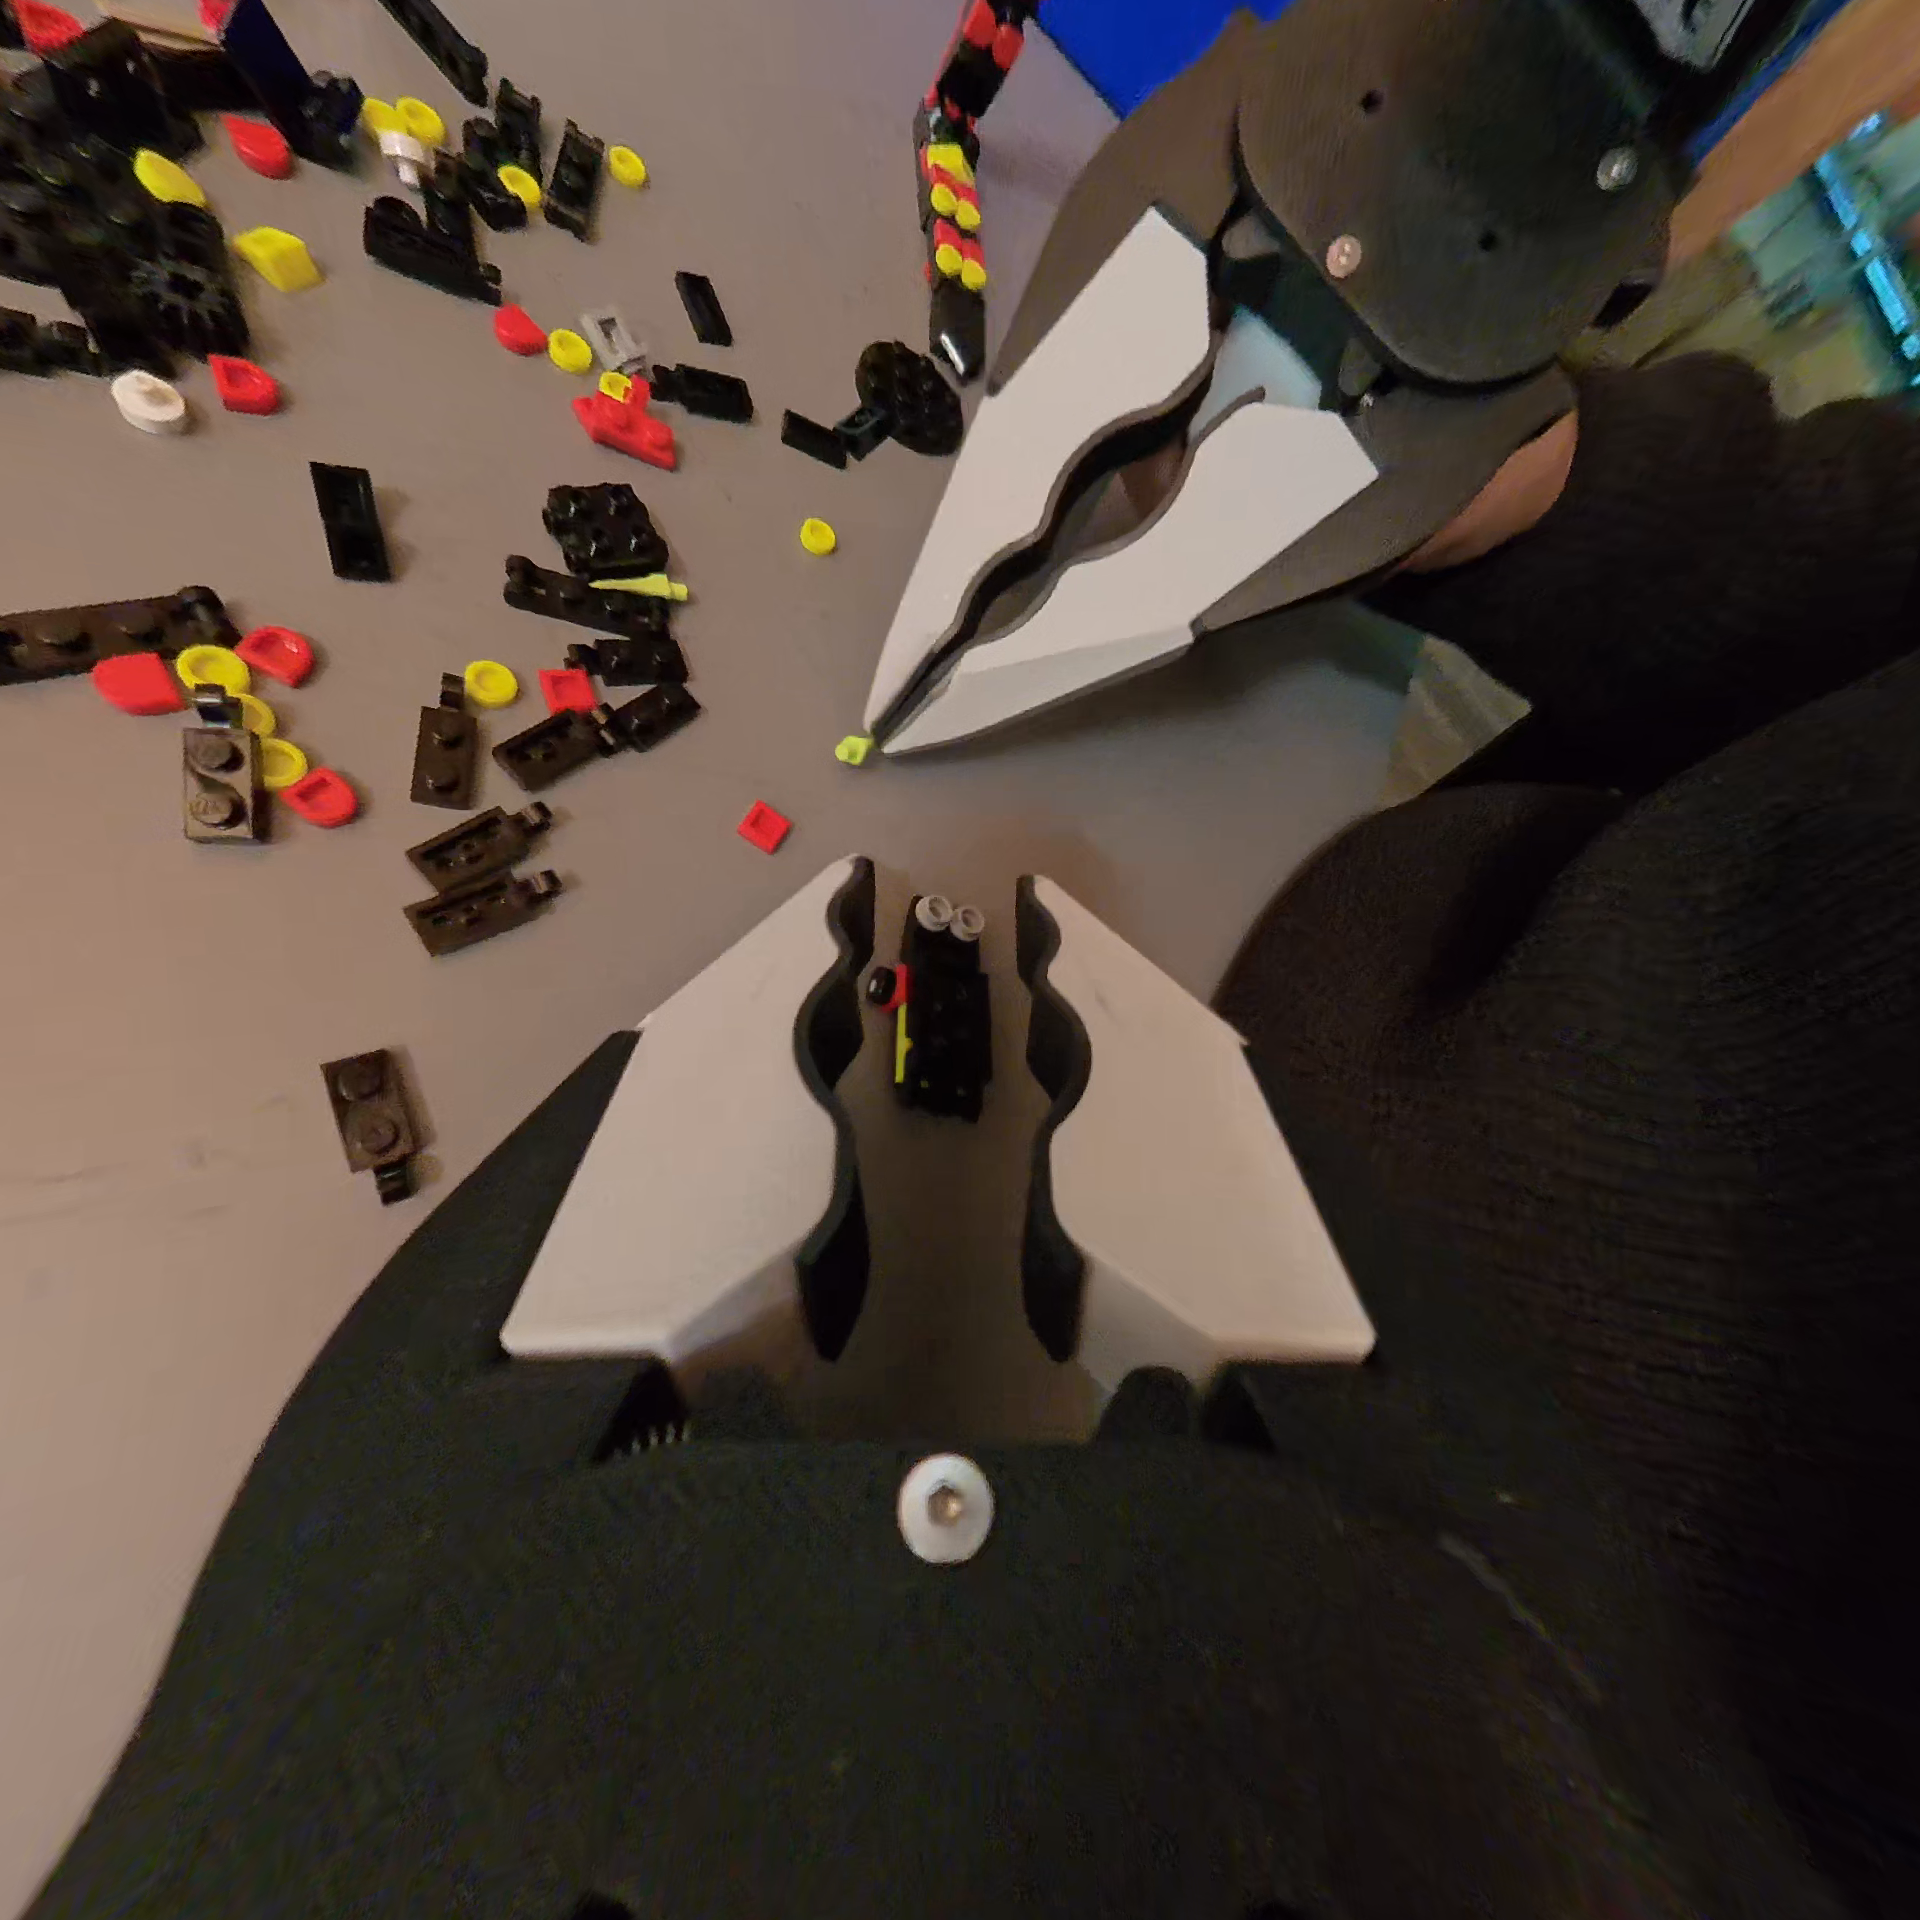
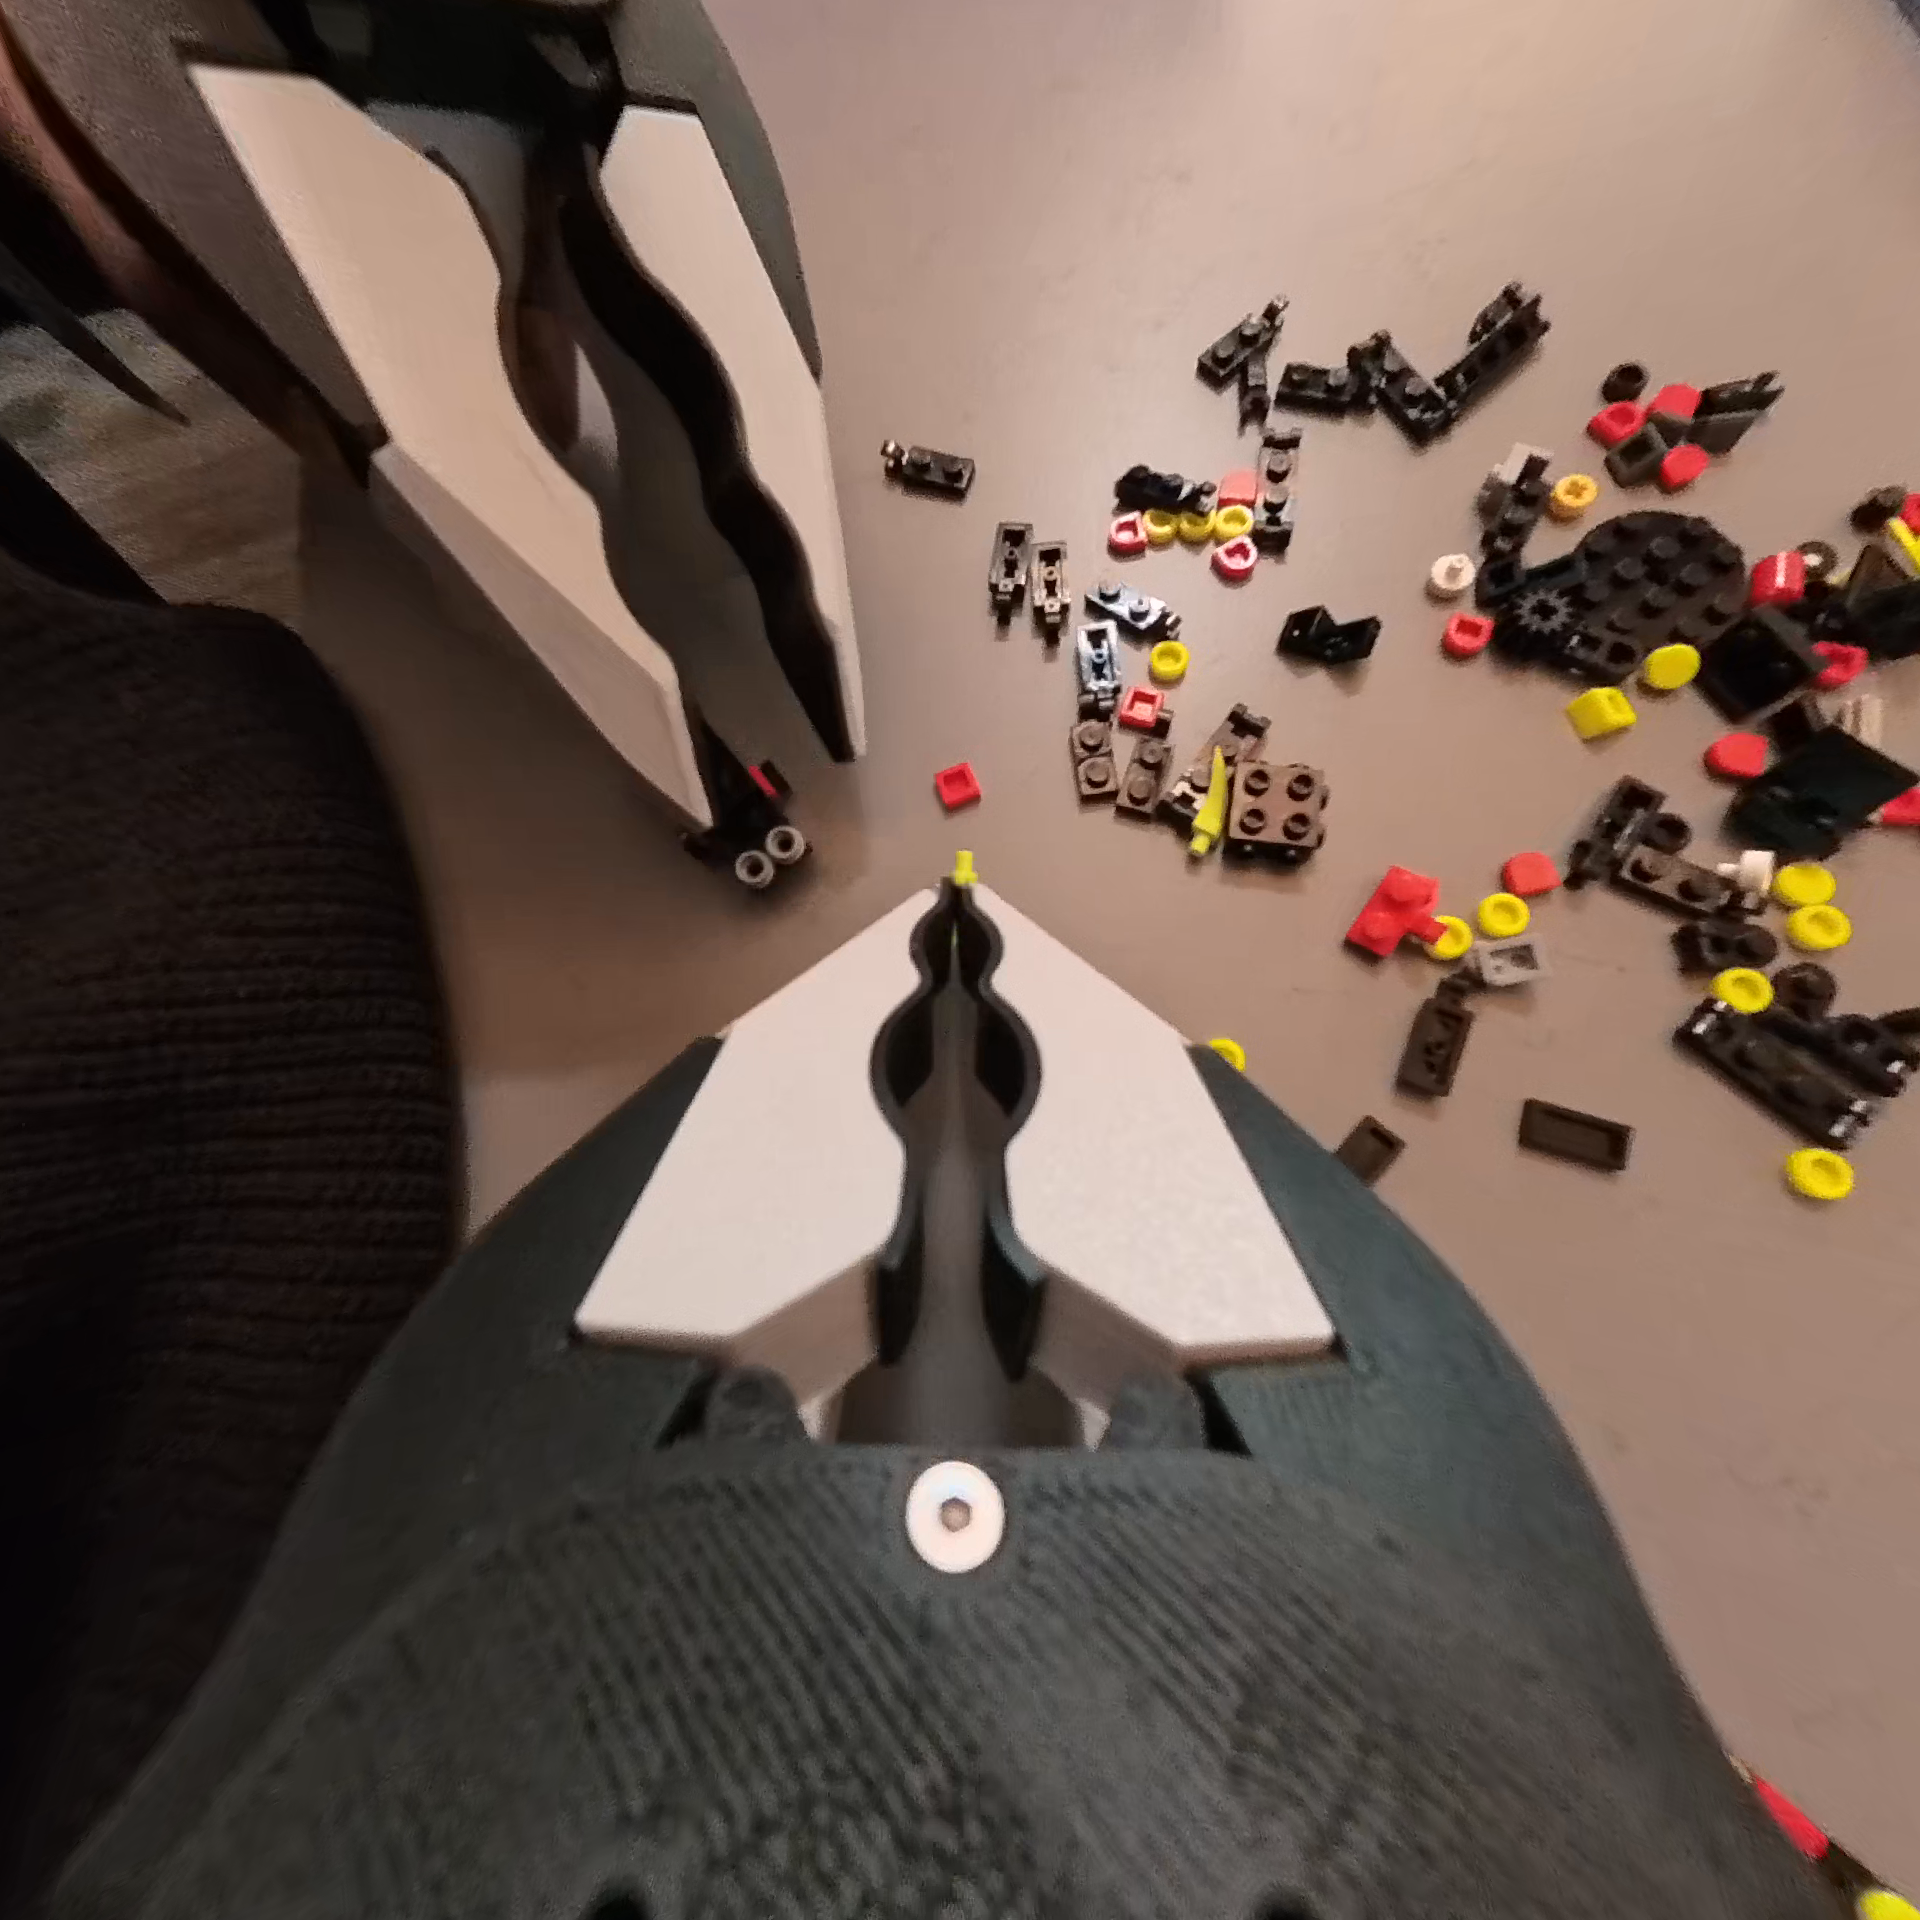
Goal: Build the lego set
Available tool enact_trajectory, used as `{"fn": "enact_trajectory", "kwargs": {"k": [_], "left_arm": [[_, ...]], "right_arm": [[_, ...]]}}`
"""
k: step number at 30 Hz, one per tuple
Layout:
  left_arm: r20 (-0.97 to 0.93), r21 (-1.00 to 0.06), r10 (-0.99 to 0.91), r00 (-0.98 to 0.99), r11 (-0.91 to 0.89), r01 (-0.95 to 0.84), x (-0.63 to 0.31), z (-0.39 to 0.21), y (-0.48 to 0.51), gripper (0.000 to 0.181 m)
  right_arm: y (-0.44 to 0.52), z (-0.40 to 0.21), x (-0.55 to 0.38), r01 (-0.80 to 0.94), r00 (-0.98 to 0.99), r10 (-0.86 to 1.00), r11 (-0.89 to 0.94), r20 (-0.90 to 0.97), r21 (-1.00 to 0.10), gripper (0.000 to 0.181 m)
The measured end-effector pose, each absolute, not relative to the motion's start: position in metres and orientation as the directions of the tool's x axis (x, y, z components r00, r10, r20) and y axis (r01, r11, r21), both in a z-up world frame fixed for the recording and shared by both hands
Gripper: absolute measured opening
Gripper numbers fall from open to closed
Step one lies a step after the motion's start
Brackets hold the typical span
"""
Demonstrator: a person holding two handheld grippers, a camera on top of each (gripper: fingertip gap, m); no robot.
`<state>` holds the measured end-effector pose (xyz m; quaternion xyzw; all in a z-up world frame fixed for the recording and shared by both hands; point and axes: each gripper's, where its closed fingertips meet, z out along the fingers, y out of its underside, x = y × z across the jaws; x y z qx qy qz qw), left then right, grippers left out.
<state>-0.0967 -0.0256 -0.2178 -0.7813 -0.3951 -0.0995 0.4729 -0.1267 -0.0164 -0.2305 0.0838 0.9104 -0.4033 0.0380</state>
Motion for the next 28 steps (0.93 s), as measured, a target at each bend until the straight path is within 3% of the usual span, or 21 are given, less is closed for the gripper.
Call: {"fn": "enact_trajectory", "kwargs": {"k": [1,5,10,13,16,21,28], "left_arm": [[0.551,-0.652,0.517,0.656,-0.224,0.724,-0.097,-0.217,-0.026,0.026],[0.598,-0.628,0.504,0.623,-0.189,0.755,-0.098,-0.215,-0.026,0.026],[0.597,-0.639,0.515,0.615,-0.158,0.753,-0.103,-0.211,-0.028,0.025],[0.634,-0.648,0.516,0.576,-0.053,0.760,-0.114,-0.199,-0.034,0.009],[0.740,-0.583,0.435,0.512,0.035,0.812,-0.114,-0.190,-0.036,0.002],[0.873,-0.456,0.255,0.416,0.122,0.881,-0.109,-0.175,-0.031,0.010],[0.887,-0.430,0.245,0.392,0.127,0.894,-0.109,-0.177,-0.031,0.010]], "right_arm": [[-0.017,-0.231,-0.125,0.187,-0.982,0.119,0.660,-0.144,-0.727,0.000],[-0.016,-0.235,-0.124,0.171,-0.985,0.115,0.680,-0.127,-0.713,0.000],[-0.024,-0.211,-0.118,0.174,-0.984,0.079,0.590,-0.158,-0.788,0.000],[-0.026,-0.198,-0.119,0.144,-0.989,0.062,0.542,-0.132,-0.828,0.000],[-0.028,-0.183,-0.116,0.097,-0.995,0.031,0.484,-0.094,-0.870,0.000],[-0.031,-0.171,-0.109,0.000,-1.000,-0.005,0.444,-0.002,-0.896,0.000],[-0.030,-0.180,-0.113,-0.016,-1.000,0.011,0.488,0.024,-0.873,0.000]]}}
